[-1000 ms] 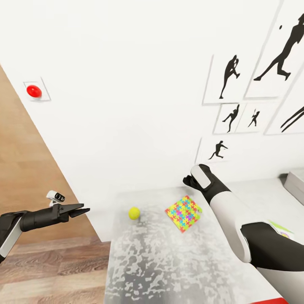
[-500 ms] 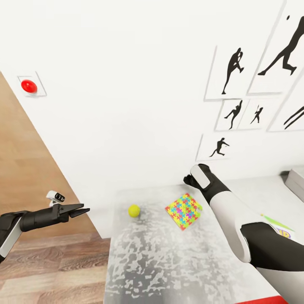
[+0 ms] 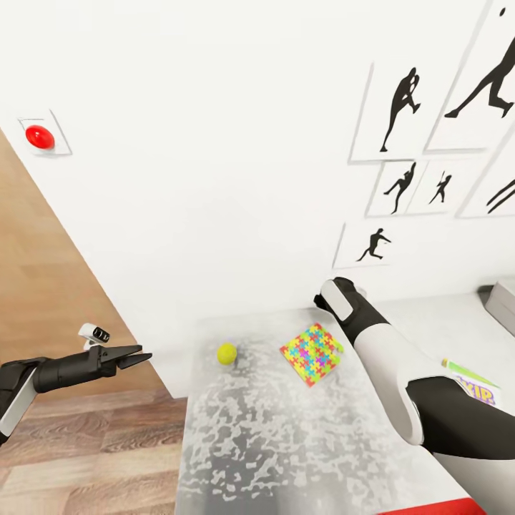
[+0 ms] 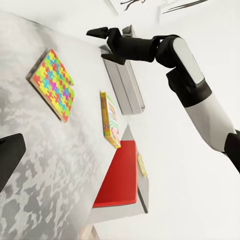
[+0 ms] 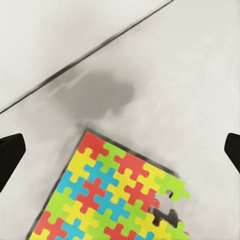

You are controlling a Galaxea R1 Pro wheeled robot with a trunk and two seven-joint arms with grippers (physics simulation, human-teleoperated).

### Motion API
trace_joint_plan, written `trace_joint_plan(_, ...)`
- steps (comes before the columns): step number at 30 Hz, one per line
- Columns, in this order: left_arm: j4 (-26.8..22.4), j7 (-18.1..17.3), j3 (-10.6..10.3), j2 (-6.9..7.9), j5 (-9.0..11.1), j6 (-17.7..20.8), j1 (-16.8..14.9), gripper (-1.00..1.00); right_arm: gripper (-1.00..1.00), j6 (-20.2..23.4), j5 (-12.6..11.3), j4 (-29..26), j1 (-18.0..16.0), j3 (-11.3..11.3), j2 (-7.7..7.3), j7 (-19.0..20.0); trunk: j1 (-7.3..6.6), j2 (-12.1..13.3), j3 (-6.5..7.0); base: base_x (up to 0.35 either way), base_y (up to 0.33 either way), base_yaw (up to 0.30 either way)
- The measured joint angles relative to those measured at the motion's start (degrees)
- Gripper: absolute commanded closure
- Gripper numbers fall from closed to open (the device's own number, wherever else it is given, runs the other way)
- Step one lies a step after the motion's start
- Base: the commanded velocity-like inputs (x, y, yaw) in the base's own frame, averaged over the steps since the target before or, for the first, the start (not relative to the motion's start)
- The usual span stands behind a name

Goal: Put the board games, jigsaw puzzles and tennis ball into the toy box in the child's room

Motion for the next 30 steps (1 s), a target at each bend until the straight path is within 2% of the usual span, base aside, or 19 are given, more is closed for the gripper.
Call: trace_joint_plan(30, 0.0, 0.1, 0.0, 0.0, 0.0, 0.0, 0.0, -1.0, -1.0, -0.3, 0.0, 0.3, 0.0, 0.0, 0.52, 0.2, 0.0, 0.0, -2.84, 0.0, 0.0, 0.0)
